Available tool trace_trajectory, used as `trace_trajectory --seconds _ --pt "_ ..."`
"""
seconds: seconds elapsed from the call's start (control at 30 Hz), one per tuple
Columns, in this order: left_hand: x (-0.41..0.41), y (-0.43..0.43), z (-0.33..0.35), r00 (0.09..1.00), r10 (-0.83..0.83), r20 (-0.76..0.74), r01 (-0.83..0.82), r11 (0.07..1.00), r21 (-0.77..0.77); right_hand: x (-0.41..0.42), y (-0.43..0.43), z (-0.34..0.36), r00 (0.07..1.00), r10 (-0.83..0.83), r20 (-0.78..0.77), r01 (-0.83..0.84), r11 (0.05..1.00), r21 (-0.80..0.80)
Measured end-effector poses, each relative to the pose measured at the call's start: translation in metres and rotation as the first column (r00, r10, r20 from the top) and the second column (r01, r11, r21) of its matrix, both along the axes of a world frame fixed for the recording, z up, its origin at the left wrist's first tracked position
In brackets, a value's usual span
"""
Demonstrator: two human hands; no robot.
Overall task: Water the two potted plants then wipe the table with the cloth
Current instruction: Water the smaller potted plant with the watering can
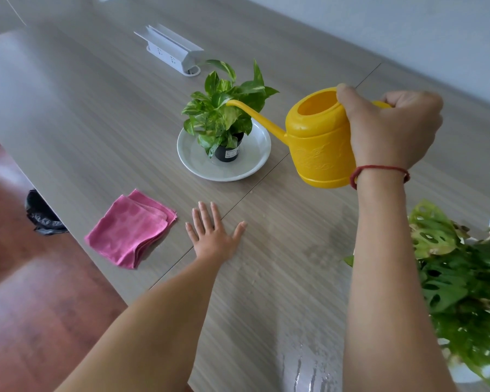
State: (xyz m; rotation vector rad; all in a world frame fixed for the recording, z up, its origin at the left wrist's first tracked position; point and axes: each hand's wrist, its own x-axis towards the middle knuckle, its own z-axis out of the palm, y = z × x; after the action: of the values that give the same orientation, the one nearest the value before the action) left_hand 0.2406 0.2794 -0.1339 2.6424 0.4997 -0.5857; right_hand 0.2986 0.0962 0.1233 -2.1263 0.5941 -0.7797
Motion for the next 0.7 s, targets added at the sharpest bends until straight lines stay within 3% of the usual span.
trace_trajectory --seconds 0.7 --pt "0.0001 -0.0010 -0.0082 0.999 0.008 0.043 -0.009 1.000 0.025 -0.0038 0.0003 0.0017 0.999 -0.028 0.022 0.028 1.000 0.002"
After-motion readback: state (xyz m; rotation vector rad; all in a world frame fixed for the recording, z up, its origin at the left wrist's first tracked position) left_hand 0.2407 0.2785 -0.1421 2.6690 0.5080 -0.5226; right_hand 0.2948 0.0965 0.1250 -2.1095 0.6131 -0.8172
